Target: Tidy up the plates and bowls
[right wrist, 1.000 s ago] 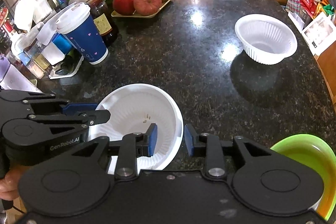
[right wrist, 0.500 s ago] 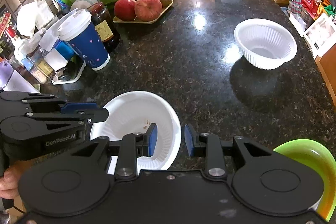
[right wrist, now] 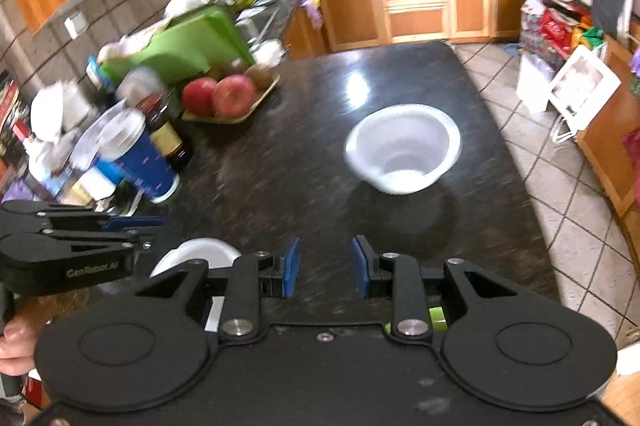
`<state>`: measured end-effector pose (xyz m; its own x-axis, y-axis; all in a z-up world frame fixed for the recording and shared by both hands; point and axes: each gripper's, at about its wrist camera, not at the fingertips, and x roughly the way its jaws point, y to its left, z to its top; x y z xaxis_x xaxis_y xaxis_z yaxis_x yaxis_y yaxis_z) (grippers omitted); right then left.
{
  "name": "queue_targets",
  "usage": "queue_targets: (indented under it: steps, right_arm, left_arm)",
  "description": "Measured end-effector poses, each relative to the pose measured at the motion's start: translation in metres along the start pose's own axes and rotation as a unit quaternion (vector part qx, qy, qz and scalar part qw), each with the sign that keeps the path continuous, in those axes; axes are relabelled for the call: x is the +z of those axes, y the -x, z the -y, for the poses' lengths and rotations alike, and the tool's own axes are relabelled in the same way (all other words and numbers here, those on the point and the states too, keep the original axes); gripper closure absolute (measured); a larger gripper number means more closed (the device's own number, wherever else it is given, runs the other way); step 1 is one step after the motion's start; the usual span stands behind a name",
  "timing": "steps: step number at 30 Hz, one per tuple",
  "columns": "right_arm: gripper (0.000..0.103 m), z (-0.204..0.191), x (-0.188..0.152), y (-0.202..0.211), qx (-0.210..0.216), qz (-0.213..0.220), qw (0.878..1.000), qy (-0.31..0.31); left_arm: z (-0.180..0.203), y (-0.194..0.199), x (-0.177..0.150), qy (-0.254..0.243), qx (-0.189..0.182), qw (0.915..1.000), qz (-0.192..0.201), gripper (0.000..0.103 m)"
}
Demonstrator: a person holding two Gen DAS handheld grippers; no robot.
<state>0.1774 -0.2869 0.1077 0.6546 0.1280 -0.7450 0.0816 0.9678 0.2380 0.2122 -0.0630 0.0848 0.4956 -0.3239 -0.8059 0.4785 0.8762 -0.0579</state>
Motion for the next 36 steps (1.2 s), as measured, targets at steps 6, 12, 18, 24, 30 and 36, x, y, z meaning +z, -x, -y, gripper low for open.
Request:
queue_targets:
  steps: [6, 12, 18, 24, 30, 36]
  right_arm:
    - [0.072, 0.048, 0.016, 0.015, -0.030, 0.015, 0.999, -0.011]
    - [0.072, 0.092, 0.034, 0.002, -0.030, 0.003, 0.999, -0.021]
    - [0.072, 0.112, 0.054, -0.035, -0.024, -0.016, 0.999, -0.019]
    - [0.072, 0.127, 0.069, -0.067, -0.015, -0.021, 0.999, -0.022]
    - [0.074, 0.136, 0.081, -0.095, -0.003, -0.028, 1.000, -0.013]
    - [0.076, 0.143, 0.085, -0.113, 0.016, -0.043, 0.999, -0.013]
  left_arm:
    - [0.043, -0.015, 0.031, -0.007, -0.001, 0.9999, 0.007, 0.074]
    - [0.074, -0.047, 0.053, 0.003, 0.011, 0.9999, -0.003, 0.074]
    - [0.079, -0.083, 0.074, 0.043, 0.036, 0.9980, -0.030, 0.074]
    - [0.081, -0.106, 0.090, 0.056, 0.062, 0.9961, -0.030, 0.074]
    - [0.075, -0.135, 0.100, 0.069, 0.073, 0.9934, -0.054, 0.074]
    - [0.065, -0.155, 0.105, 0.083, 0.089, 0.9903, -0.068, 0.074]
